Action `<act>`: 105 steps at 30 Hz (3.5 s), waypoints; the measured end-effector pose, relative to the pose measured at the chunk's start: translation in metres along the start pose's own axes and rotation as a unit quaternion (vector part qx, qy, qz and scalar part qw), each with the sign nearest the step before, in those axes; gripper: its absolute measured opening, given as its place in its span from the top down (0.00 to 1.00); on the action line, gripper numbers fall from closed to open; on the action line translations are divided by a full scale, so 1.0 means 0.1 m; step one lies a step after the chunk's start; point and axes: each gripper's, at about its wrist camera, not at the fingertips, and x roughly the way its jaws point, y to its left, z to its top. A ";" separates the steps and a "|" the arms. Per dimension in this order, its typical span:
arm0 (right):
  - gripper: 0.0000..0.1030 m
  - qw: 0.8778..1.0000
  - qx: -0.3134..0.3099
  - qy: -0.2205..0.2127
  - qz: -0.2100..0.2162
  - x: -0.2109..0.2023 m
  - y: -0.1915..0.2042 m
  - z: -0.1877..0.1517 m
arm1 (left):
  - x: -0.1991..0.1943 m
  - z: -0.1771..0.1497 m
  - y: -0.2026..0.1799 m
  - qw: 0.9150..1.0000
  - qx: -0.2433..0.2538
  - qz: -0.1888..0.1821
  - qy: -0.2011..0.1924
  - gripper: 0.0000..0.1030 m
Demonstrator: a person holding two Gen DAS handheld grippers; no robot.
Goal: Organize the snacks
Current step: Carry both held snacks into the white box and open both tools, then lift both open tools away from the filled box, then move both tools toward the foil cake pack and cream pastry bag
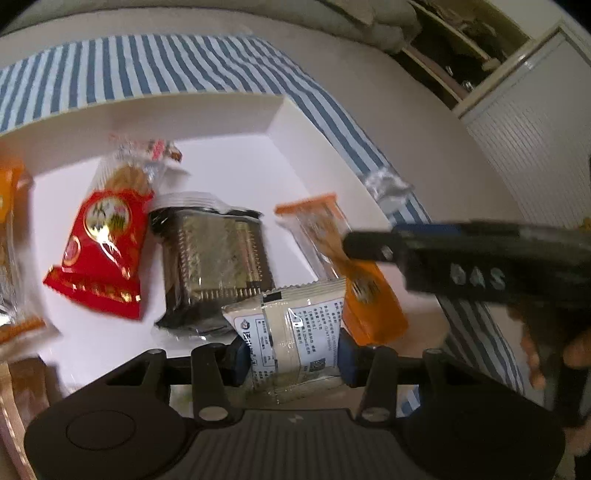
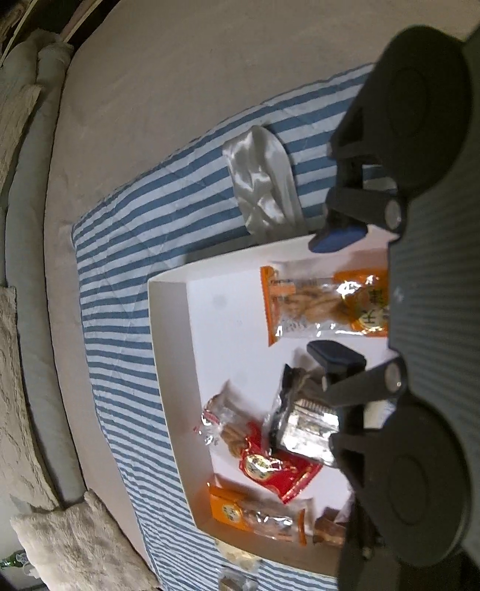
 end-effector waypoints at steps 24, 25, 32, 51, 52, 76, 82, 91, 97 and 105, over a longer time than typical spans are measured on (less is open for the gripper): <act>0.27 1.000 -0.008 0.012 0.011 -0.24 0.01 -0.12 | -0.36 -0.14 -0.19 1.000 0.022 0.005 0.017 0.07; 0.26 1.000 -0.009 0.012 0.012 -0.26 0.00 -0.12 | -0.40 -0.14 -0.20 1.000 0.022 0.005 0.015 0.05; 0.14 1.000 -0.005 0.004 0.017 -0.41 -0.02 -0.16 | -0.63 -0.21 -0.21 0.999 0.030 0.022 0.001 0.00; 0.00 0.999 -0.004 -0.028 0.014 -0.69 0.09 -0.24 | -1.24 -0.33 0.18 0.995 -0.003 0.092 -0.045 0.00; 0.00 0.999 -0.004 -0.030 0.015 -0.70 0.11 -0.24 | -1.28 -0.33 0.22 0.994 -0.008 0.096 -0.049 0.00; 0.00 0.994 -0.048 -0.063 0.078 -0.60 1.12 0.01 | -2.43 -0.59 1.37 0.960 -0.108 0.212 -0.148 0.00; 0.00 0.990 -0.062 -0.068 0.102 -0.54 1.50 0.09 | -2.66 -0.69 1.61 0.950 -0.125 0.232 -0.167 0.00; 0.00 0.982 -0.100 -0.080 0.136 -0.43 2.06 0.18 | -2.87 -0.80 2.01 0.932 -0.150 0.268 -0.194 0.00; 0.00 0.973 -0.136 -0.099 0.160 -0.29 2.40 0.22 | -2.88 -0.83 2.33 0.920 -0.168 0.287 -0.209 0.00; 0.00 0.956 -0.210 -0.119 0.165 0.00 2.81 0.24 | -2.79 -0.78 2.73 0.902 -0.229 0.278 -0.239 0.00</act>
